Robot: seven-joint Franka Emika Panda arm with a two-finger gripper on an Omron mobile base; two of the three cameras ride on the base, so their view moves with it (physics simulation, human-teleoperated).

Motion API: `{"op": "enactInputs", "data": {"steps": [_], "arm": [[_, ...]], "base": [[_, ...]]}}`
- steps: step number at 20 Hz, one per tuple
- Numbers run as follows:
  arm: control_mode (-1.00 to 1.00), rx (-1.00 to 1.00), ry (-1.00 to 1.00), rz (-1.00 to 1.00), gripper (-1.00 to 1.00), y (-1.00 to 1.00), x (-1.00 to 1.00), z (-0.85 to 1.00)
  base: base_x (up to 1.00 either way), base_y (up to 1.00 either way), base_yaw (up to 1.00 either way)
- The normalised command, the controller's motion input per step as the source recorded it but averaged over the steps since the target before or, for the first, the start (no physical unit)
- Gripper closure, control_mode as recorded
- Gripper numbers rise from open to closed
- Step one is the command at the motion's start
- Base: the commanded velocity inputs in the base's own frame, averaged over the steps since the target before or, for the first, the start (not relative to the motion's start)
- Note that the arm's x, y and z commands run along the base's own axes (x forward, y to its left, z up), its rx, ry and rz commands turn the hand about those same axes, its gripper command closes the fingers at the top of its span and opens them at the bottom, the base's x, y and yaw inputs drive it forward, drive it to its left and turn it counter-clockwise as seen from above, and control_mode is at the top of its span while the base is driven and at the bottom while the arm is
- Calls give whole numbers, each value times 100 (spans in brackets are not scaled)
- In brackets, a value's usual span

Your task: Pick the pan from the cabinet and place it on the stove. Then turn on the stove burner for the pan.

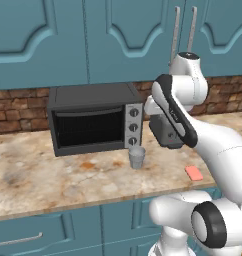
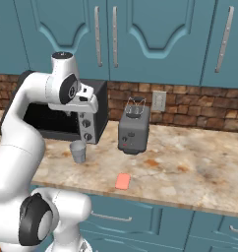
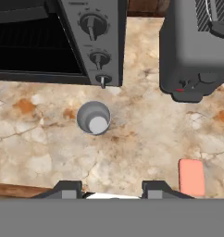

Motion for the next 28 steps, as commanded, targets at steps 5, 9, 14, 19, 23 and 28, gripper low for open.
{"op": "enactInputs", "data": {"steps": [5, 9, 14, 19, 23, 28], "arm": [[-100, 0, -12, 0, -100, -11, -10, 0], [-100, 0, -22, 0, -100, -22, -21, 12], [-100, -1, -26, 0, -100, -6, -19, 37], [-100, -1, -26, 0, -100, -2, -12, 42], [-100, 0, -28, 0, -100, -5, -5, 40], [-100, 0, -35, 0, -100, -10, -2, 46]], "base": [[0, 0, 0], [0, 0, 0], [0, 0, 0], [0, 0, 0], [0, 0, 0], [0, 0, 0]]}}
